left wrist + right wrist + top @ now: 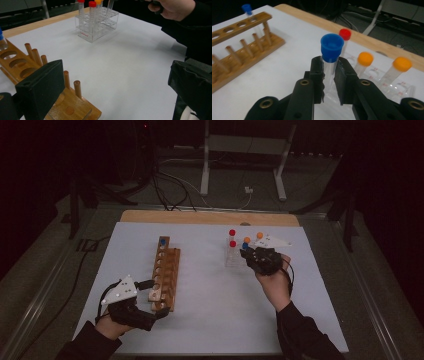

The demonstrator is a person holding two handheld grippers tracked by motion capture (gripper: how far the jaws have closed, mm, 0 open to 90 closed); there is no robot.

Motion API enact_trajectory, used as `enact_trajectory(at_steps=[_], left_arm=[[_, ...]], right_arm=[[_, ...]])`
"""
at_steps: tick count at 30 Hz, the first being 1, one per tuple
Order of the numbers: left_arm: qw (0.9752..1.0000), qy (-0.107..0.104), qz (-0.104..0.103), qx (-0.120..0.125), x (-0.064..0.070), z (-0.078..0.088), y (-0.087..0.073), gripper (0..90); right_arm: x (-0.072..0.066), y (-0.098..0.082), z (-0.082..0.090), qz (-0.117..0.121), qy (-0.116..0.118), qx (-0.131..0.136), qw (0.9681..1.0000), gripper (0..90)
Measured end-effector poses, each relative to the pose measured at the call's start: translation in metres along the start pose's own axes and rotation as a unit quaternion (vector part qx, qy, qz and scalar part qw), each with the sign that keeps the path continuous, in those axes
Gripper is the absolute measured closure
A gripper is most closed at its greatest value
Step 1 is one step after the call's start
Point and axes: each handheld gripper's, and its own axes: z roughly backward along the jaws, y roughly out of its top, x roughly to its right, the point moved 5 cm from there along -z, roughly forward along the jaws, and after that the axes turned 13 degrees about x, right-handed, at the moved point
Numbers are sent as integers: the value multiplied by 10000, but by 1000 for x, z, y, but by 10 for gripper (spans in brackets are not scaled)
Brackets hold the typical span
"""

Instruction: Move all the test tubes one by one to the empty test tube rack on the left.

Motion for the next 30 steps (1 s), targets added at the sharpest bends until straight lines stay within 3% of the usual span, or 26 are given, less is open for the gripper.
enact_trajectory(at_steps=[19,24,30], left_arm=[[9990,-387,-149,-194,12,-31,13,19],[9987,-477,-145,-123,14,-42,24,20],[9978,-598,-279,4,22,-54,39,23]], right_arm=[[-45,-31,23,195,625,-213,9976,768],[-55,-31,28,236,795,-216,9963,768],[-67,-28,32,283,976,-159,9947,767]])
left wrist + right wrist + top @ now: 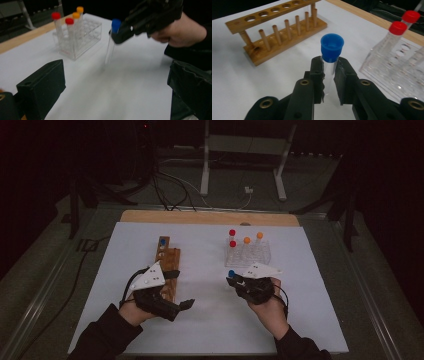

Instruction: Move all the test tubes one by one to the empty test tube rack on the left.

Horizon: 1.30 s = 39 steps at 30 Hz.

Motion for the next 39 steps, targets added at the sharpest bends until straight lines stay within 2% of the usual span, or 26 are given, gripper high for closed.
enact_trajectory(at_steps=[4,9,17,21,26,30,33,39], left_arm=[[10000,-37,-73,-25,3,-10,8,23],[9999,-74,-38,-61,4,-22,13,38],[9998,49,0,-168,5,-43,15,87],[9999,-41,9,-131,8,-52,16,165],[9999,20,-20,-120,9,-62,18,298],[9999,-35,-43,-123,12,-69,19,400],[9997,-41,-137,-213,14,-74,18,475],[9993,-32,-141,-330,14,-79,14,618]], right_arm=[[-7,0,0,32,97,0,9999,767],[-17,1,0,58,247,4,9997,768],[-29,4,1,143,412,48,9990,767],[-32,5,0,167,469,57,9987,767],[-33,5,1,142,494,72,9987,767],[-33,5,1,154,515,80,9985,767],[-34,5,1,141,528,74,9985,767],[-33,6,2,133,501,96,9986,768]])
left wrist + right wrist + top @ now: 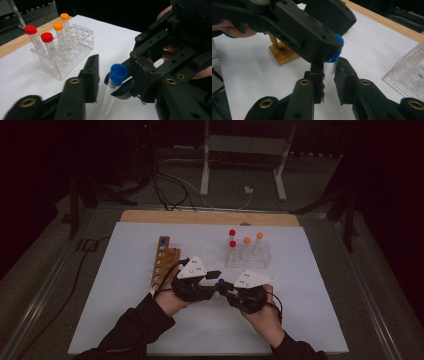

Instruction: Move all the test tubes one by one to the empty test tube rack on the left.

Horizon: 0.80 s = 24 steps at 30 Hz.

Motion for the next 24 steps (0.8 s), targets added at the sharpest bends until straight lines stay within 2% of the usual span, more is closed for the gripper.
enact_trajectory(at_steps=[4,5,6,11,15,17,20,24], left_arm=[[10000,-54,0,-67,0,0,-2,712],[9999,-15,-75,-82,0,0,-2,732],[9999,-1,-63,-87,0,-1,-2,755],[10000,-1,-20,-57,-1,0,-1,768],[10000,7,-78,-31,-1,1,0,769],[10000,51,-68,-18,-2,3,0,769],[9999,125,-72,-21,-6,7,1,769],[9998,182,-86,-1,-11,13,3,769]], right_arm=[[0,0,0,5,-9,7,10000,767],[1,0,0,-1,-12,15,10000,767],[1,0,0,0,-16,9,10000,767],[2,0,0,-15,1,34,10000,767],[2,0,0,-44,45,115,9999,753],[2,1,0,-82,76,178,9998,651],[3,2,1,-99,21,240,9997,551],[3,2,0,-71,-67,261,9996,477]])
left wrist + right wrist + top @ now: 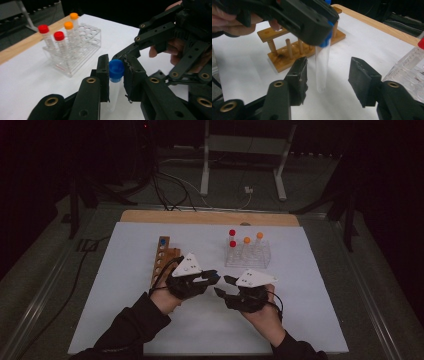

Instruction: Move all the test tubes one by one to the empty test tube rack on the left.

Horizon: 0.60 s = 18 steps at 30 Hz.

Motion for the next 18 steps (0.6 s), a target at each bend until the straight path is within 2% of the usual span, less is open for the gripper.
enact_trajectory(at_steps=[5,9,16,18], left_arm=[[9999,134,-51,-5,-6,8,3,770],[9997,250,-77,-11,-13,15,4,770],[9991,418,-73,-25,-26,26,7,770],[9988,489,-81,-24,-30,30,8,770]], right_arm=[[-2,1,0,-71,43,154,9998,338],[-1,4,0,-148,-50,273,9995,196],[2,3,-1,-288,-171,285,9990,26],[3,3,-1,-327,-186,319,9988,18]])
